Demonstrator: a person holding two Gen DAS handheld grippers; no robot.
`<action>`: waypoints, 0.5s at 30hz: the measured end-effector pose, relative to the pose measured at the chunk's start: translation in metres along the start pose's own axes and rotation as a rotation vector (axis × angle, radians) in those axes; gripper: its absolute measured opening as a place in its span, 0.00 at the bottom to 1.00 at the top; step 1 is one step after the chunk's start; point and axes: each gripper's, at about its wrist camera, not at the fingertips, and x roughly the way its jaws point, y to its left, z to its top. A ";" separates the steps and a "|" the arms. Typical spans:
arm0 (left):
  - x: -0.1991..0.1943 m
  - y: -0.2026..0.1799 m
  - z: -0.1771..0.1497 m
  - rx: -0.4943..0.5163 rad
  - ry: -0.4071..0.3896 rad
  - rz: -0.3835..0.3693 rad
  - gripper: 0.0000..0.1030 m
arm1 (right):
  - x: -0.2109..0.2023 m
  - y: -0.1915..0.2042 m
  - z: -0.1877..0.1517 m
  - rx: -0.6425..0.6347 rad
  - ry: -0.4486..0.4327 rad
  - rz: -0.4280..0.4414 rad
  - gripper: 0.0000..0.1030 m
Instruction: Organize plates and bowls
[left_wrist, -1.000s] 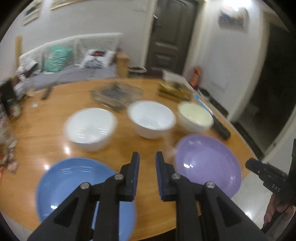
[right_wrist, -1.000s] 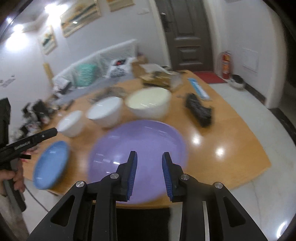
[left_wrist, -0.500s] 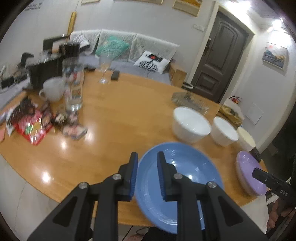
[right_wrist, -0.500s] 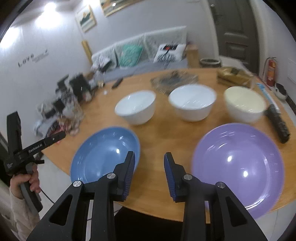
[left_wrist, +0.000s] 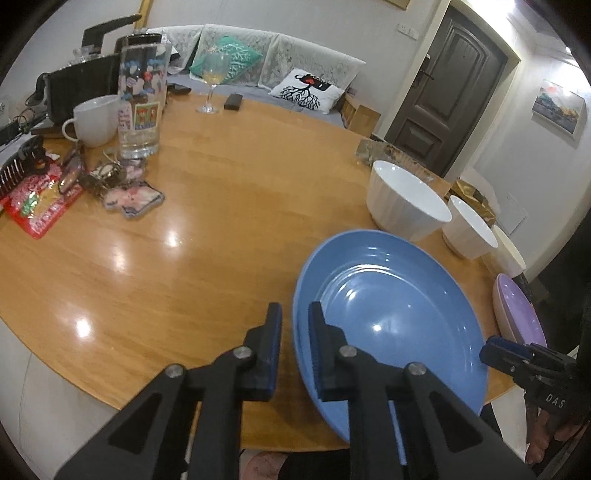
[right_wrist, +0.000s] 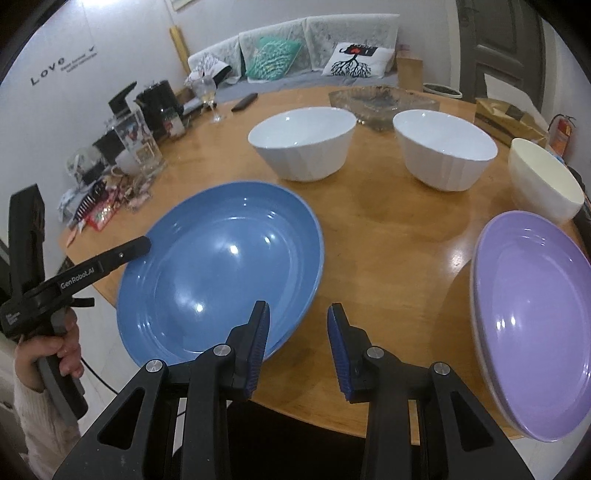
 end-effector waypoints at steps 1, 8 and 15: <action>0.001 0.000 -0.001 0.000 0.000 0.001 0.10 | 0.002 0.001 0.000 -0.003 0.005 0.000 0.27; 0.007 -0.002 -0.003 0.005 0.014 0.010 0.08 | 0.005 0.004 -0.001 -0.034 0.013 0.007 0.20; 0.013 -0.013 -0.002 0.014 0.025 0.027 0.08 | 0.010 0.003 -0.001 -0.047 0.016 0.012 0.17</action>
